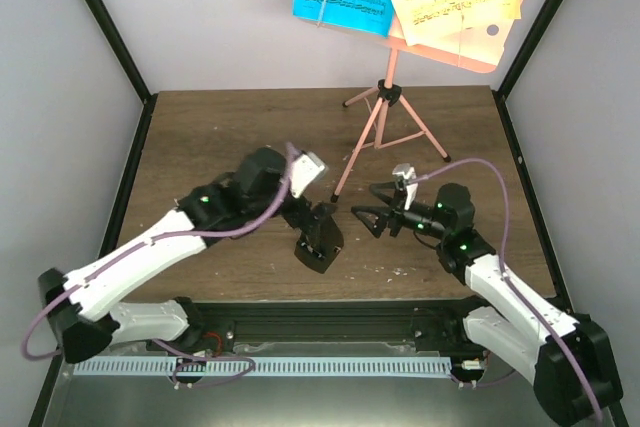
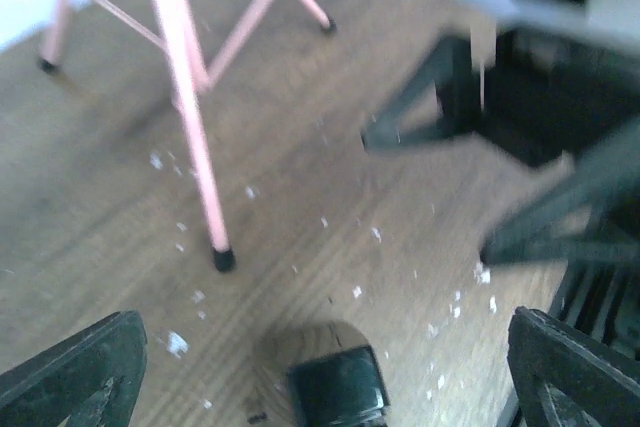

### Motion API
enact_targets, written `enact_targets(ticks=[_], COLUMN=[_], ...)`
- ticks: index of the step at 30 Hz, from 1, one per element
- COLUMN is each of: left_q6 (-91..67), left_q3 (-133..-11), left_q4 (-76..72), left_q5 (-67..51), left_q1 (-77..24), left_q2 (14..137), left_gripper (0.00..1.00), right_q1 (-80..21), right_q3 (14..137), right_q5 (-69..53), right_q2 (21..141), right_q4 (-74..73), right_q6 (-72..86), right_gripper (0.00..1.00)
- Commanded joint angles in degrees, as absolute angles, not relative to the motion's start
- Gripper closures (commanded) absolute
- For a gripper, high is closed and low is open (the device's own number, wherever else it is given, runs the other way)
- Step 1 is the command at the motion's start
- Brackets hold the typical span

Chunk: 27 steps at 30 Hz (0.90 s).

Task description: Pack up the instrument practice props

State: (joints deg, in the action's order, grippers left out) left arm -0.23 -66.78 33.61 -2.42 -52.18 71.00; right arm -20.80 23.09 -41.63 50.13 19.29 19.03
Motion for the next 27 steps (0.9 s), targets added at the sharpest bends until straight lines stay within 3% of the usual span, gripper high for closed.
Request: enact_targets(ticks=[1, 10, 17, 27], left_q6=[-3.2, -4.7, -2.2, -1.7], left_q3=[-71.5, -65.9, -60.8, -56.7], left_q4=[36.1, 33.4, 30.8, 27.7], left_q5=[-5.6, -13.2, -8.2, -6.2], left_q1=[-45.1, -22.5, -21.4, -21.4], left_q2=[65.3, 59.4, 57.7, 58.8], left_gripper=[0.0, 0.0, 0.0, 0.0], right_q1=[-28.3, -45.6, -53.9, -57.7], right_q3=[27.6, 27.1, 26.3, 25.9], right_q5=[-37.0, -17.9, -5.3, 4.2], right_q2=[52.2, 57.1, 63.7, 70.5], right_q4=[20.1, 28.1, 33.3, 37.1], right_q6=[14.3, 7.6, 2.0, 1.0], right_gripper=[0.0, 0.0, 0.0, 0.0])
